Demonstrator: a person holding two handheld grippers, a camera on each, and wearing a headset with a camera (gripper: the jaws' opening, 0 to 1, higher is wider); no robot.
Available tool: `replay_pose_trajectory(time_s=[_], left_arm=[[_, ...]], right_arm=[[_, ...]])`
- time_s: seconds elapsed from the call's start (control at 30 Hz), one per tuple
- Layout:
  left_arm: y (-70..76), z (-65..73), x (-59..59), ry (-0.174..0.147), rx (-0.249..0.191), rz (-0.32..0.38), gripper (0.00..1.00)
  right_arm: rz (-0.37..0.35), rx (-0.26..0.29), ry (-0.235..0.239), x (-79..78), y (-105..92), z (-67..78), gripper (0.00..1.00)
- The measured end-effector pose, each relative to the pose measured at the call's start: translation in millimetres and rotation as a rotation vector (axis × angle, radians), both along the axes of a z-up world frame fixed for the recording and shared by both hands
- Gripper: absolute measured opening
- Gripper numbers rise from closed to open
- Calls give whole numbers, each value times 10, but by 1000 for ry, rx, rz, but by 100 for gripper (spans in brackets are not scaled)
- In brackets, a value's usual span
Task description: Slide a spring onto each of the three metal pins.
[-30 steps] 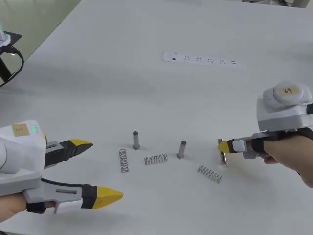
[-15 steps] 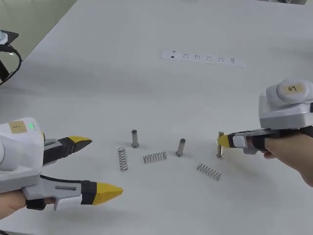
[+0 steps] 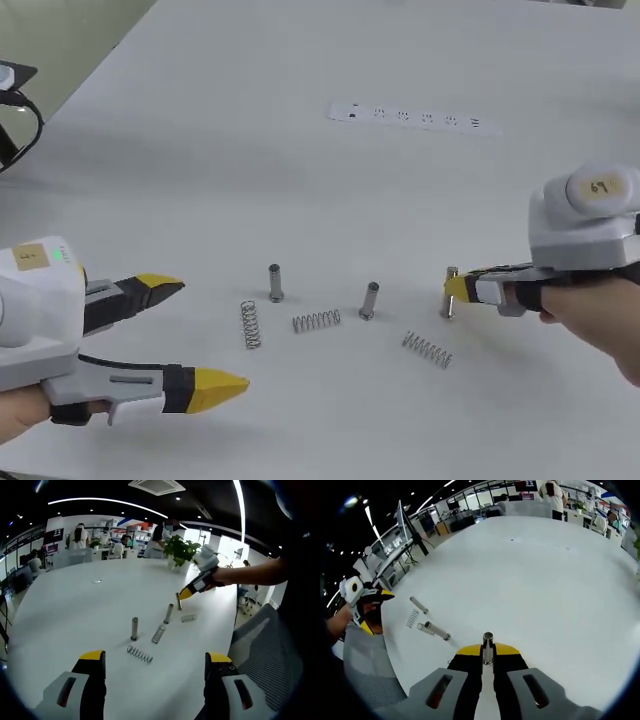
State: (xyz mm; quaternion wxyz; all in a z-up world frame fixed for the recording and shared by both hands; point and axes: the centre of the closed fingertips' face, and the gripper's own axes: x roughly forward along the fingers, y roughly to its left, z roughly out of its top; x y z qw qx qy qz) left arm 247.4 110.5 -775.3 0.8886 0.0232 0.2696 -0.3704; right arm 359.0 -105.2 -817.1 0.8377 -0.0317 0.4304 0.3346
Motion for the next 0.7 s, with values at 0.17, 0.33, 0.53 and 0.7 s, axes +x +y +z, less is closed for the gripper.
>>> replay_pose_trajectory(time_s=[0.17,0.33,0.53,0.7], left_arm=[[-6,8,8,-4,-2,1,78],[2,18,17,-8,-3,5,78],[11,11,21,-8,-2,8,77],[2,4,11,-7,0,5,77]], right_arm=[[6,4,-18,-12,-4,19,4],[26,-10,-51,-46,-14,36,4],[41,-18,-84,-70,-27,37,4],[76,-44,-122,-93,-38,36,4]])
